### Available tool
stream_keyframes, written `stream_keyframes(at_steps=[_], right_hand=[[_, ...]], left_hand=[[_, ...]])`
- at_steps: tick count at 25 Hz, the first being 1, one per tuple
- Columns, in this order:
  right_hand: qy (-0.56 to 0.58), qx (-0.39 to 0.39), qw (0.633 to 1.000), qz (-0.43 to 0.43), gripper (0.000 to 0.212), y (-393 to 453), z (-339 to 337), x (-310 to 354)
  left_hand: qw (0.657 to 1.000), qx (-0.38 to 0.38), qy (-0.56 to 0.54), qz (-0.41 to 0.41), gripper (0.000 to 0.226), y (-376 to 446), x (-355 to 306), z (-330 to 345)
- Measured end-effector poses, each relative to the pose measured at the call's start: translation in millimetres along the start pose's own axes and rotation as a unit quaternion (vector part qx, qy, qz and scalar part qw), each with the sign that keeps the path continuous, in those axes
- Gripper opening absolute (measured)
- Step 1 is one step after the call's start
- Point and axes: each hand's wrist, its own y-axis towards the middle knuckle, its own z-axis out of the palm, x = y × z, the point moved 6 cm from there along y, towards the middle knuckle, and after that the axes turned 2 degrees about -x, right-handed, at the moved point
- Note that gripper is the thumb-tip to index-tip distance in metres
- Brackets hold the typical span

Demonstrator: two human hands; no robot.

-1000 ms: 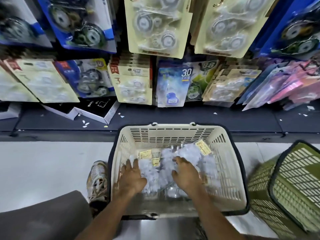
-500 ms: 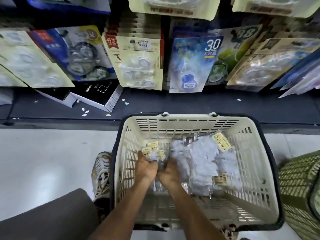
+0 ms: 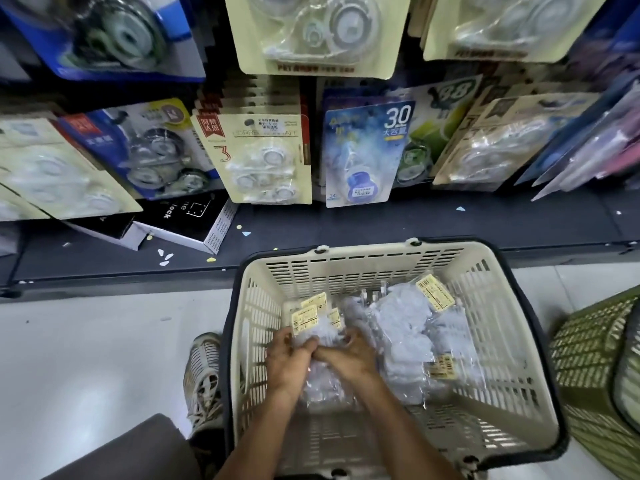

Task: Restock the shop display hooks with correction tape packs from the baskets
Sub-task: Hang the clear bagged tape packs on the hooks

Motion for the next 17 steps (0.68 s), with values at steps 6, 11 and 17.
stream_keyframes(at_steps=[6, 11, 17], right_hand=[[0.231, 0.072, 0.969, -0.051, 0.1, -87.8, -103.4, 8.8], [0.342, 0.105, 0.919, -0.168, 0.061, -165.2, -176.1, 29.0], [0.232, 0.007, 0.934, -0.273, 0.062, -250.2, -267.1, 68.0]], left_hand=[[0.979, 0.198, -0.05, -0.004, 0.112, -62.2, -48.1, 52.0], [0.951, 0.245, -0.185, 0.027, 0.101, -127.3, -123.9, 83.3], [0.906, 0.339, -0.237, 0.092, 0.075, -246.0, -215.7, 104.0]])
